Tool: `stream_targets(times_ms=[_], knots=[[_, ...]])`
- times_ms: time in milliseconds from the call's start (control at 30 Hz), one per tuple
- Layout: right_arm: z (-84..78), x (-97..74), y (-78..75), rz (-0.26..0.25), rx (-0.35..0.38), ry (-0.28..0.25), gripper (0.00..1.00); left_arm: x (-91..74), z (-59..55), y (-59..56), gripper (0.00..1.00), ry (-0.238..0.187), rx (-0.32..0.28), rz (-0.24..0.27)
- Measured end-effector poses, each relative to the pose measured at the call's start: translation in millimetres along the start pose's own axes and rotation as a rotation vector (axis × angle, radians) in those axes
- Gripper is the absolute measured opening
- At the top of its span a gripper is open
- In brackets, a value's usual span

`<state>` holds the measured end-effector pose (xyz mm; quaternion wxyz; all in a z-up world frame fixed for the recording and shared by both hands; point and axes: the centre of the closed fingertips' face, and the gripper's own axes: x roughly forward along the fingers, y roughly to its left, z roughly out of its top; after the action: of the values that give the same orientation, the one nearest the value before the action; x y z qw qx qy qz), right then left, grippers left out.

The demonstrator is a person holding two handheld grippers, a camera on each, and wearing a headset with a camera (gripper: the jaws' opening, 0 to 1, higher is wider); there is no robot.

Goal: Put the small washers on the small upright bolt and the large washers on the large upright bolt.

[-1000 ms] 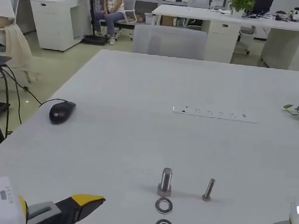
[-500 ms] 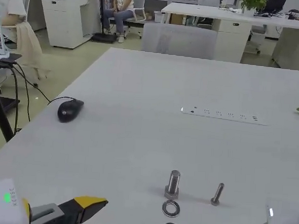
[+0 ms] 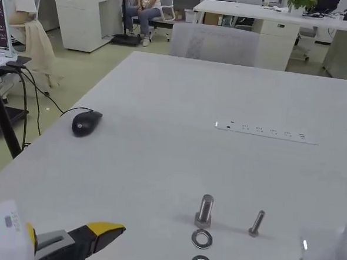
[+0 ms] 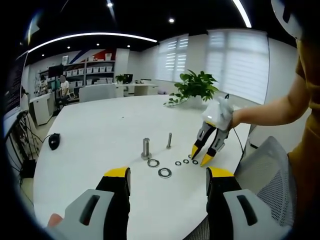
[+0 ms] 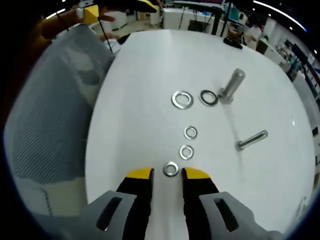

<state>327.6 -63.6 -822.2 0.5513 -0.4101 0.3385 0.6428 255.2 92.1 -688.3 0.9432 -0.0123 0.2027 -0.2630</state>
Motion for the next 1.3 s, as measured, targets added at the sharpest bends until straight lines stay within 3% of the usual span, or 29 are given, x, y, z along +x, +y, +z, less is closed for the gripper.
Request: stream_targets(times_ms=[300, 567, 967, 1300], knots=[[-0.3, 0.0, -0.9, 0.009, 0.013, -0.006, 0.2, 0.5, -2.2, -1.0, 0.61, 0.001, -0.003, 0.004], [-0.1, 0.3, -0.5, 0.013, -0.045, 0.027, 0.2, 0.8, -0.8, -2.0, 0.61, -0.001, 0.009, 0.003], [-1.3, 0.6, -1.3, 0.011, -0.071, 0.04, 0.15, 0.8, 0.1, -2.6, 0.61, -0.005, 0.009, 0.004], [-1.0, 0.6, -2.0, 0.005, -0.021, 0.04, 0.13, 0.4, 1.2, -3.4, 0.61, -0.008, 0.013, 0.003]])
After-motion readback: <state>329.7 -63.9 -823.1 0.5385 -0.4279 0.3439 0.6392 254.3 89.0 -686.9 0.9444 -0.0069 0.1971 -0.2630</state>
